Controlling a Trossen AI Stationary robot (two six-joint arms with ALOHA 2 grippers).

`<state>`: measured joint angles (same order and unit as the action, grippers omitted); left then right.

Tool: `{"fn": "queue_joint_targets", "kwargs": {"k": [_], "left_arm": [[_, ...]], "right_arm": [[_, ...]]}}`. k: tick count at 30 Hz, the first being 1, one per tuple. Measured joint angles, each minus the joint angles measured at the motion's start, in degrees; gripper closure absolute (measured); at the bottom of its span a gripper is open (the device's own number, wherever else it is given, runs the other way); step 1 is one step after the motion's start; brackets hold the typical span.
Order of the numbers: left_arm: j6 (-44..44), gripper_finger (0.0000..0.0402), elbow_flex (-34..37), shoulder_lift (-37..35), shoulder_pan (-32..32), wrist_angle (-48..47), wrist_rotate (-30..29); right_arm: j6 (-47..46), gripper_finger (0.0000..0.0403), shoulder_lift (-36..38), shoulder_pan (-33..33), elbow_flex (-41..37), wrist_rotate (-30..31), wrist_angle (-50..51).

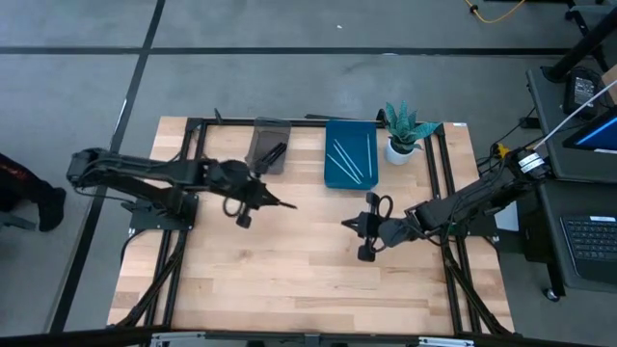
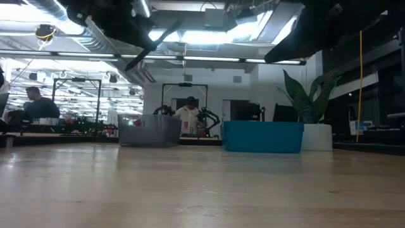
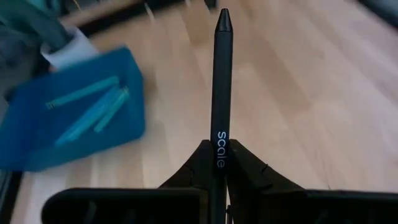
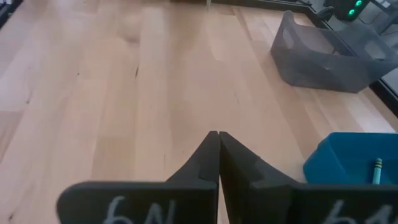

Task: Sort pens & pencils
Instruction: Put the black pen into the black bin

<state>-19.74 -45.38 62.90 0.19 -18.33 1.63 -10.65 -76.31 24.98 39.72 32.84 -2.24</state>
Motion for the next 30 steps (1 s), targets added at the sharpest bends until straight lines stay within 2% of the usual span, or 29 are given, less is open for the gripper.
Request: {"fn": "queue_joint_targets", "kwargs": {"k": [7, 12, 20, 25, 30], "left_arm": [[0.2, 0.0385, 12.7, -10.0, -8.3, 19.0, 6.9], [5.3, 0.0385, 17.0, -11.2, -17.1, 25.8, 8.4], [11.5, 0.0385, 17.6, -5.1, -29.4, 35.6, 4.8], [13.5, 0.0385, 17.6, 1.8, -32.6, 43.8, 5.0], [15.2, 0.0385, 17.6, 6.6, -35.1, 47.1, 3.1]], "right_arm": [[0.2, 0.0397, 0.0, 0.2, 0.0, 0.4, -0.3], [0.3, 0.0397, 0.0, 0.2, 0.0, 0.5, -1.4], [0.5, 0.0397, 0.0, 0.0, 0.0, 0.7, -2.6], [0.6, 0.0397, 0.0, 0.0, 0.0, 0.6, -2.7], [0.6, 0.0397, 0.0, 0.0, 0.0, 0.6, -2.7]]}}
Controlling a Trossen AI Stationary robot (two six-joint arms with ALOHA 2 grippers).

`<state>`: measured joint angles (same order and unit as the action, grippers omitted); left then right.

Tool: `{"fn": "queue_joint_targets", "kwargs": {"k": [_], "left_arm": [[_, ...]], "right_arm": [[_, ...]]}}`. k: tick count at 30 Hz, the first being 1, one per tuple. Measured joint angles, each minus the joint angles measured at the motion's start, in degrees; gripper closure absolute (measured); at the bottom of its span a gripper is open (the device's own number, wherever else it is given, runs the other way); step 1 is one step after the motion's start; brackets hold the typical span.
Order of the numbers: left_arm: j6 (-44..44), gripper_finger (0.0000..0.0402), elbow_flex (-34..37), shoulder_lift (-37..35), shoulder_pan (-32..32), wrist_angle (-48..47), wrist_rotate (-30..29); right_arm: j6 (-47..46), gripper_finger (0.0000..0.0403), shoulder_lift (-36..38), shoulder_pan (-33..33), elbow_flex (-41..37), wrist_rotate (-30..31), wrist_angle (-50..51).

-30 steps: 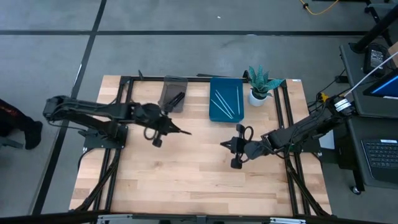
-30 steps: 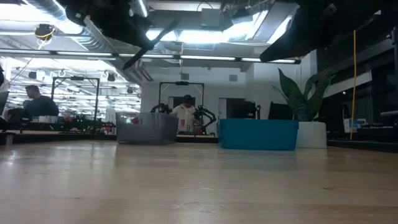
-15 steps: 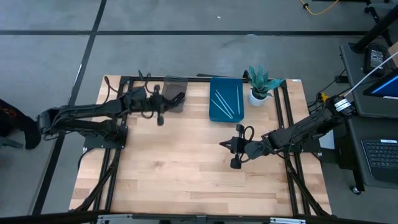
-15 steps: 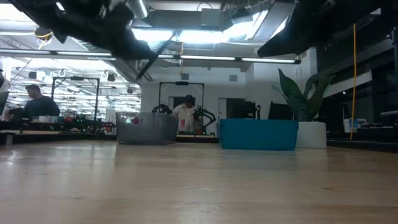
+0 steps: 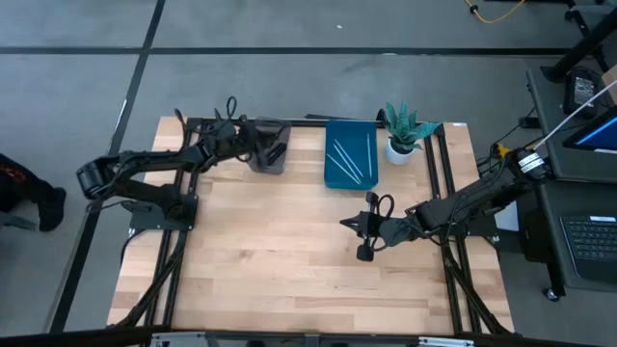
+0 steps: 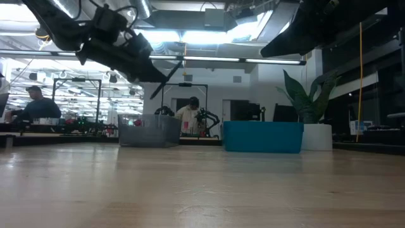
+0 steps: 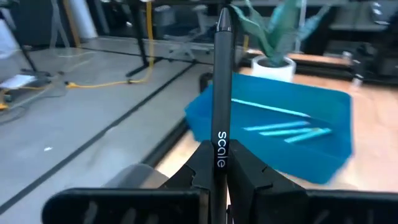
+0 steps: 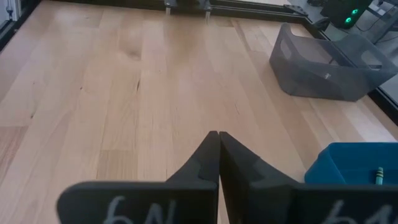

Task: Sort pens & pencils
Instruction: Put the black pen into the black bin

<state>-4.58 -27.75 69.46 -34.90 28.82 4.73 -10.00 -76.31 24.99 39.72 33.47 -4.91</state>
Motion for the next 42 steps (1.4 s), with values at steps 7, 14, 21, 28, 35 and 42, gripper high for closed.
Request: {"fn": "queue_joint_targets", "kwargs": {"k": [7, 14, 21, 28, 35, 42], "left_arm": [[1.1, 0.0385, 0.0, 0.5, -2.2, 0.9, -0.8], [1.2, 0.0385, 0.0, 0.5, -2.6, -0.8, -0.7], [1.1, 0.0385, 0.0, 0.5, -2.7, -1.0, -0.8], [1.0, 0.0385, 0.0, -0.2, -2.7, -4.4, -0.8], [1.0, 0.0385, -0.1, -3.1, -3.0, -8.0, -0.8], [1.1, 0.0385, -1.7, -5.4, -4.4, -18.6, -0.8]], "right_arm": [[0.0, 0.0397, 0.0, 0.0, 0.0, 0.0, 0.5], [1.2, 0.0397, 0.0, 0.0, 0.0, 0.0, 0.5], [1.3, 0.0397, 0.0, 0.0, 0.0, -0.1, 0.5], [1.3, 0.0397, 0.0, 0.0, 0.0, -0.2, 0.5], [1.2, 0.0397, 0.0, 0.0, 0.0, -0.2, 0.5], [1.2, 0.0397, 0.0, 0.0, 0.0, -0.2, 0.5]]}}
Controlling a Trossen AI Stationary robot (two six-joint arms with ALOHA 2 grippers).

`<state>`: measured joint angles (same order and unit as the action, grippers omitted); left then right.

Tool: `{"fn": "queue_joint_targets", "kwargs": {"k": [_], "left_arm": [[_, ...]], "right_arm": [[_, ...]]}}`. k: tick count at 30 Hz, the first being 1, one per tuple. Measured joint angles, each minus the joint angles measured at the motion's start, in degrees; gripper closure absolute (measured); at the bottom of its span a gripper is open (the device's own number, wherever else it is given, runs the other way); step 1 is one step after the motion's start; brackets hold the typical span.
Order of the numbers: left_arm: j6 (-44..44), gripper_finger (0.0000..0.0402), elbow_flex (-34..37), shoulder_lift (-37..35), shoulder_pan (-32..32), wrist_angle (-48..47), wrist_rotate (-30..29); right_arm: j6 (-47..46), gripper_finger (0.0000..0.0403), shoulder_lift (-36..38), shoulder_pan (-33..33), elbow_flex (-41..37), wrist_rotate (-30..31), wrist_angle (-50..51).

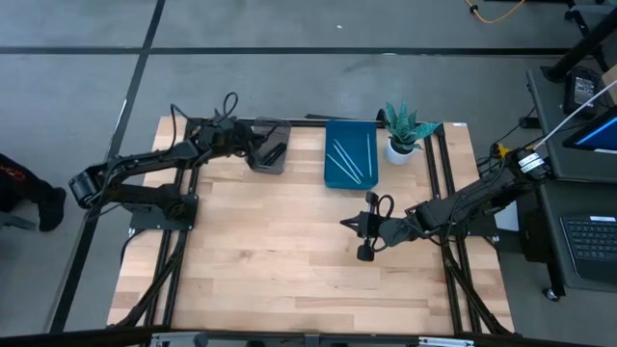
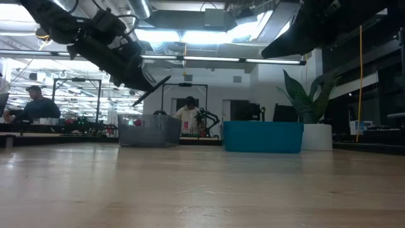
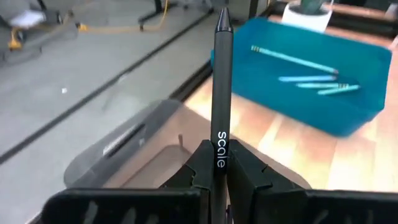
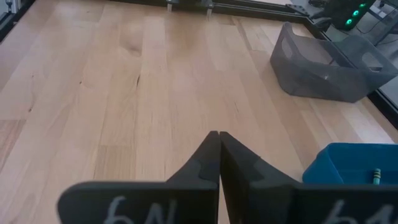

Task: Sort pens & pencils
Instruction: Put the black pen into the black bin

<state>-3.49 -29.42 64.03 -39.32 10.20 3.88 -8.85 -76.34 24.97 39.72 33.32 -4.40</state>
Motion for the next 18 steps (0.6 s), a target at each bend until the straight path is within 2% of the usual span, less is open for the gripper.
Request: {"fn": "queue_joint_targets", "kwargs": {"k": [12, 18], "left_arm": [[-1.3, 0.0385, -15.2, 1.1, -1.6, -28.1, -0.5], [-0.2, 0.0385, -16.0, 4.7, -1.9, -30.1, 0.2]], "right_arm": [[-0.1, 0.0397, 0.0, 0.0, 0.0, 0.0, 0.0], [-0.6, 0.0397, 0.0, 0.0, 0.0, 0.0, 0.0]]}}
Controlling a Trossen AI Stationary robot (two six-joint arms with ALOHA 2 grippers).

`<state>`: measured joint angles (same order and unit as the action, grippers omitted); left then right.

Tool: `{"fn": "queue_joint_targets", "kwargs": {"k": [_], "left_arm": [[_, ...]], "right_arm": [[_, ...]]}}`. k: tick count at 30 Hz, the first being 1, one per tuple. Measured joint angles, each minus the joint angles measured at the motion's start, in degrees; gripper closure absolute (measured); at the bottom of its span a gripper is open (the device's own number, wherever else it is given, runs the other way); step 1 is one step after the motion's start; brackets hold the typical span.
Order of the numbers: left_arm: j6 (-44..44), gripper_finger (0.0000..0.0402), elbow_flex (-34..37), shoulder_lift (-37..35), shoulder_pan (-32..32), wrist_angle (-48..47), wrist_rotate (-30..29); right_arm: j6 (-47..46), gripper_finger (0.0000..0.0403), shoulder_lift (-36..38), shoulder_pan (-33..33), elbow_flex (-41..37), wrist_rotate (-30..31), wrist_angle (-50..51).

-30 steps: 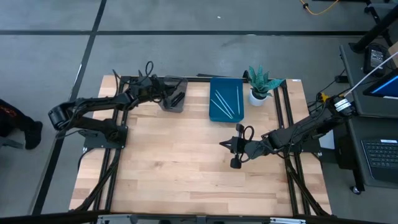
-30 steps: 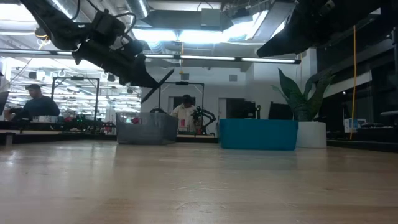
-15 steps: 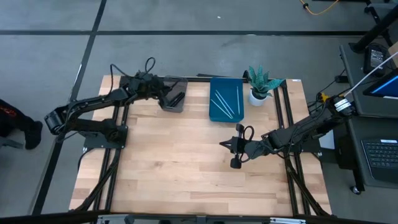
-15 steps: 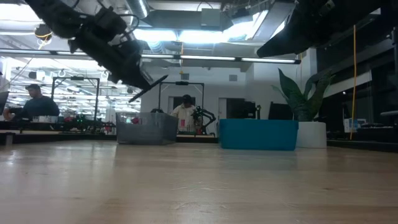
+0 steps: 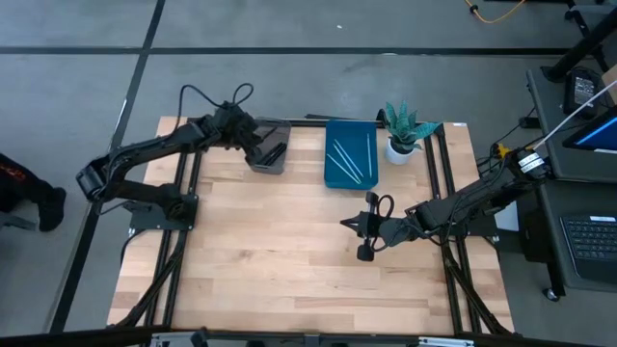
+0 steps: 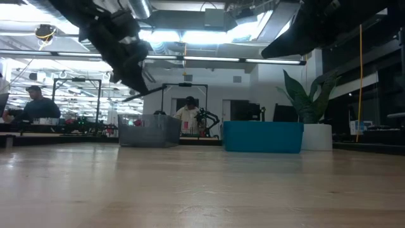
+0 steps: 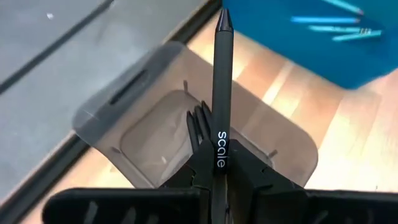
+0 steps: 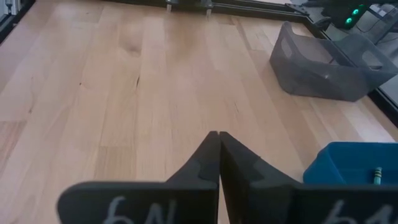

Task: Sort pens & pencils
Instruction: Put the black pen into the black bin

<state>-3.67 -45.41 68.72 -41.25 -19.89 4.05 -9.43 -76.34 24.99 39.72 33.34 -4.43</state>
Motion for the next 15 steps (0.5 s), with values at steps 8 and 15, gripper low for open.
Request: {"fn": "queue_joint_targets", "kwargs": {"k": [8, 15], "left_arm": [[0.7, 0.0385, 0.0, 5.7, 0.0, 1.2, 3.2], [2.0, 0.0385, 0.0, 8.5, -0.4, 3.6, 2.9]], "right_arm": [[-0.9, 0.0397, 0.0, 0.0, 0.0, 0.0, 0.0], [-0.9, 0.0397, 0.0, 0.0, 0.0, 0.0, 0.0]]}}
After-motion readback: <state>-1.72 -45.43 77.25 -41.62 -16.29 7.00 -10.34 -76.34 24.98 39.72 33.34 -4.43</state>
